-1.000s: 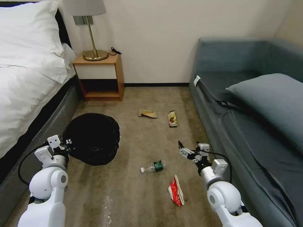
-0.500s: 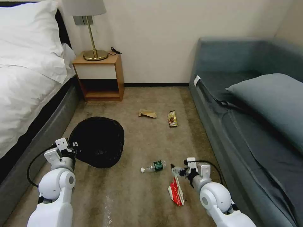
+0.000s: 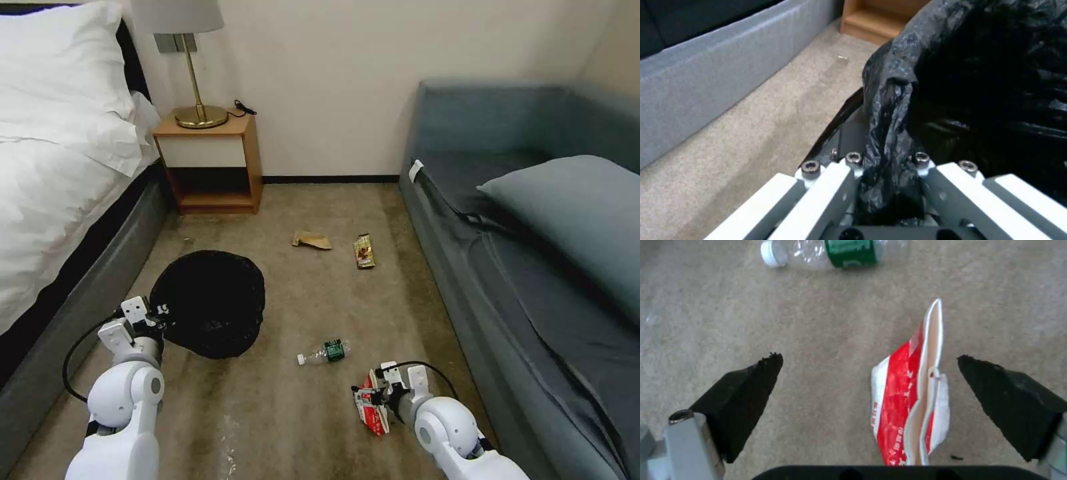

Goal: Pick up the trash bin, then pick up the garbage on the floor and place it into the trash bin.

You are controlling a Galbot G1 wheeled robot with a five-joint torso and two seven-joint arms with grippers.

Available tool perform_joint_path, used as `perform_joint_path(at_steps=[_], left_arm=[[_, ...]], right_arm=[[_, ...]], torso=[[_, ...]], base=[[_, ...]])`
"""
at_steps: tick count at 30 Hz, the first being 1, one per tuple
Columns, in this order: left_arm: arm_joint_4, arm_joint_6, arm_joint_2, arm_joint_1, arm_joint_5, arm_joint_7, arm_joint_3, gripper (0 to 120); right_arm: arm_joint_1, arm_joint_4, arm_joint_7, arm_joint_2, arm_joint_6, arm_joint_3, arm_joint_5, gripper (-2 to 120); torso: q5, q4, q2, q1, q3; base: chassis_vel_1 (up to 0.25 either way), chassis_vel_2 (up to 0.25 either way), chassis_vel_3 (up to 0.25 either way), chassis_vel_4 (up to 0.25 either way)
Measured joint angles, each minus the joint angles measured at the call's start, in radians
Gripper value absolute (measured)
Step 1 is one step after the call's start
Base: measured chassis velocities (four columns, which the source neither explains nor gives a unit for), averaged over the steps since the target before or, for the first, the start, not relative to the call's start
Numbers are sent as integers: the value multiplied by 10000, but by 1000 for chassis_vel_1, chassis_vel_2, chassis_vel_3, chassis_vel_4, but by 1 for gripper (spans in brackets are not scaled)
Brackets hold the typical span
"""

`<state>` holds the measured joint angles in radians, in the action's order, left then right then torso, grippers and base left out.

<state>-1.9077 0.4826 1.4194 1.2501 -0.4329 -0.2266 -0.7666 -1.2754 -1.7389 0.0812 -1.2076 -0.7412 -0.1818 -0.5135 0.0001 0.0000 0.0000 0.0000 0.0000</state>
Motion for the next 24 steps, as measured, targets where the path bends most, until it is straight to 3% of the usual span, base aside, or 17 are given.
perform_joint_path(at_steps=[3, 24], left_arm=[[-121, 67, 20, -2, 70, -26, 25, 3], [-495, 144, 29, 306, 221, 18, 81, 3]], right_arm=[[6, 423, -496, -119, 101, -116, 428, 100], [29, 2071, -817, -620, 1221, -54, 1730, 100]], torso=[[0, 0, 0, 0, 0], [0, 0, 0, 0, 0]], base=[[0, 0, 0, 0], [0, 0, 0, 0]])
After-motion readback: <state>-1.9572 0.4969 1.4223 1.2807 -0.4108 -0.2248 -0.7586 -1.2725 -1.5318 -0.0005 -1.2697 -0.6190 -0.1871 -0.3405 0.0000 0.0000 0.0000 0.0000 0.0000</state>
